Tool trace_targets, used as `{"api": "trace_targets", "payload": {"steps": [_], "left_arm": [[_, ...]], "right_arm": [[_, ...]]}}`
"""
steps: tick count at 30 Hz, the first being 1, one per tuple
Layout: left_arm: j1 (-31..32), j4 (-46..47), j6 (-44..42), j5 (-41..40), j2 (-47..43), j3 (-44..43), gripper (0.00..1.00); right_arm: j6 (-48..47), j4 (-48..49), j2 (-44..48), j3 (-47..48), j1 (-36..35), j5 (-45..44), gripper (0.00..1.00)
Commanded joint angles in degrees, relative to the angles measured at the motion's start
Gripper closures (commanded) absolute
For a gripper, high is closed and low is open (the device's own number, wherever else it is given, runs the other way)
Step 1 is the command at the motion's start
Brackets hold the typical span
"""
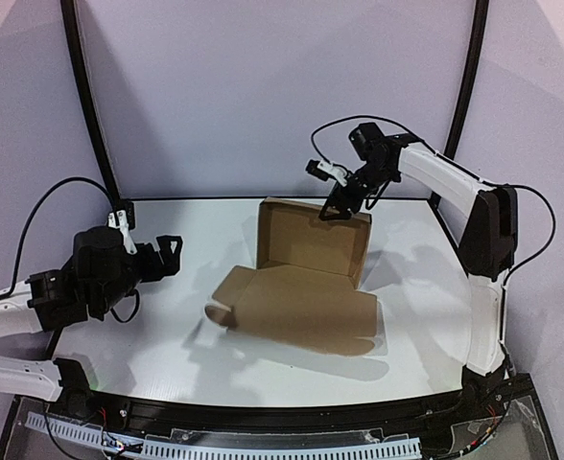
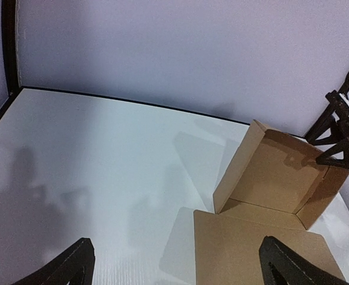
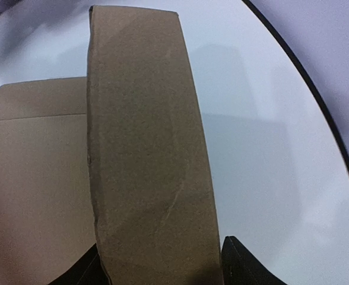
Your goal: Fold the paper box
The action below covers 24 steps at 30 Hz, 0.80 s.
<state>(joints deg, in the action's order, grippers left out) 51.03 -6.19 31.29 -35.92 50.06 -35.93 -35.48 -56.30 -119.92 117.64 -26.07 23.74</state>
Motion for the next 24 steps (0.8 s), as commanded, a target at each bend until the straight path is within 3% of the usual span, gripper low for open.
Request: {"api": "trace_targets", "payload": {"steps": [1,4,7,14,21,24], "left_arm": [[0.3,-3.0,-0.4,0.0,1.2,-4.0,0.01],[0.3,-4.2,1.1,0.6,2.1,-5.9,0.01],[0.3,-4.8,2.2,1.6,3.0,-7.4,0.01],[0.3,-5.7,3.3,1.3,5.9,-10.7,0.01],[0.2,-6.4,1.9,3.8,11.5,-15.5,0.01],[0.2,-6.2,2.5,4.5,14.4,-17.1,0.01]], "right_arm": [[14.6,-3.9,-3.8,1.8,5.2,7.3,0.37],[24.1,0.0,-4.3,-3.1,9.8,13.4,0.32],[33.2,3.0,-4.6,-8.3,13.3,18.0,0.13],[44.3,16.0,-1.8,-24.5,16.4,21.9,0.09],[44.2,18.2,6.4,-28.3,17.7,15.4,0.03],[43.8,16.7,10.2,-29.3,17.7,3.9,0.02]]}}
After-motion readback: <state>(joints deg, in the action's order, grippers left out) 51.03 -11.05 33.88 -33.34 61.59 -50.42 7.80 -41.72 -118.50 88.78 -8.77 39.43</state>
